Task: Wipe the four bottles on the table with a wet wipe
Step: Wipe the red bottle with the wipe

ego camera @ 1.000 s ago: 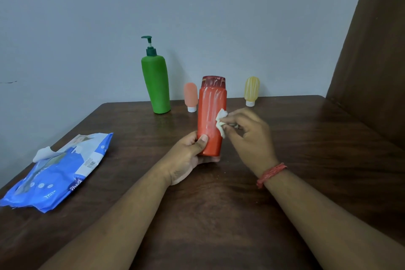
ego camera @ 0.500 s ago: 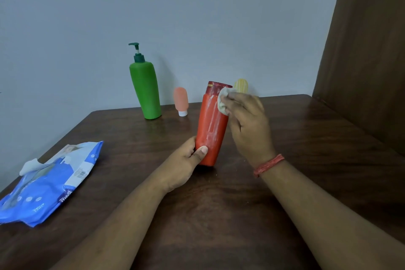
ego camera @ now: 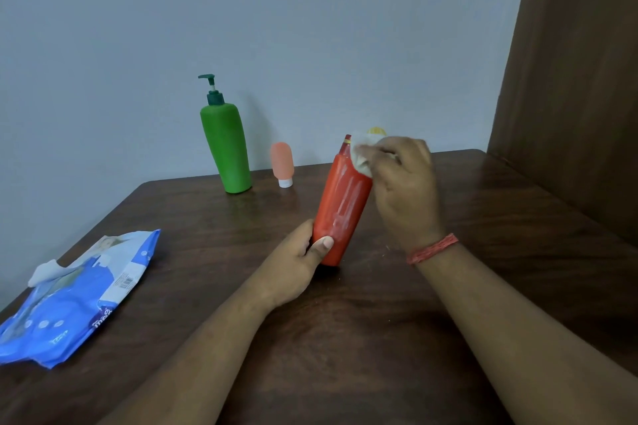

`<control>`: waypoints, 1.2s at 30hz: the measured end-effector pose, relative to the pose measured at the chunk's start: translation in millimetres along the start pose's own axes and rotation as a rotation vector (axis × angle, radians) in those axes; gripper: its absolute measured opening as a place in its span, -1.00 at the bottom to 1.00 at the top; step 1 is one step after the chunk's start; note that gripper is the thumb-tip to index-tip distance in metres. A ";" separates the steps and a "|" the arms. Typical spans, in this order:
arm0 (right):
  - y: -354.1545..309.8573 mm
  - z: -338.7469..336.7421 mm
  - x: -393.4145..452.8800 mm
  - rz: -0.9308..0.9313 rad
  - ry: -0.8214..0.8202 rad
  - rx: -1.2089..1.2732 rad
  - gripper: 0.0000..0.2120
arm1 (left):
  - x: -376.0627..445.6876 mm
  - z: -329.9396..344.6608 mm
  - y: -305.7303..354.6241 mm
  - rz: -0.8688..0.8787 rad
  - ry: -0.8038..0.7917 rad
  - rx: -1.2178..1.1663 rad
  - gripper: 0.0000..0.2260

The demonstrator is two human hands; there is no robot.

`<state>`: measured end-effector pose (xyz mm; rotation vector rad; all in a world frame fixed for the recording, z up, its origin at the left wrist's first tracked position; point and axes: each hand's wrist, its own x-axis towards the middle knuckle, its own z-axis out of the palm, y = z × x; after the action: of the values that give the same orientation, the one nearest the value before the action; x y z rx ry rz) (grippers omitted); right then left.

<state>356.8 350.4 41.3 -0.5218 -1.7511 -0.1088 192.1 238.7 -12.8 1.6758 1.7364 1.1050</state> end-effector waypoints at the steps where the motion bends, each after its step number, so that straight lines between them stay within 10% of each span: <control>1: 1.5 -2.1 2.3 0.073 0.030 -0.005 -0.80 | 0.1 1.1 1.3 0.009 -0.006 0.009 -0.59; 8: -12.2 7.6 -6.9 -0.105 -0.097 -0.008 -0.84 | 3.2 2.2 -0.9 0.015 0.063 0.103 -0.73; 13: -4.8 1.0 8.5 0.182 0.046 0.004 -0.87 | 2.3 2.8 1.6 0.048 0.033 0.185 -0.56; 18: -4.7 8.5 -8.6 -0.220 -0.272 -0.111 -0.65 | 4.6 1.7 0.9 0.023 0.086 0.123 -0.80; 25: -2.4 5.3 -1.5 0.094 -0.041 -0.034 -0.89 | 5.0 0.9 -2.1 0.018 0.052 0.122 -0.76; 29: -0.1 13.2 -13.3 -0.215 -0.281 -0.085 -0.62 | 5.3 -0.5 -2.3 -0.034 0.079 0.037 -0.83; 33: -2.4 8.6 -4.2 0.191 -0.078 0.174 -0.89 | 4.7 -0.3 -0.7 -0.056 0.066 -0.036 -0.78; 36: -3.8 12.8 -10.8 0.123 -0.159 0.148 -0.90 | 3.9 -1.2 -2.5 -0.073 0.065 -0.169 -0.77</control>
<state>345.4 348.3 28.6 -0.5395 -1.8595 0.1518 189.2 242.4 -13.4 1.4790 1.6789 1.2478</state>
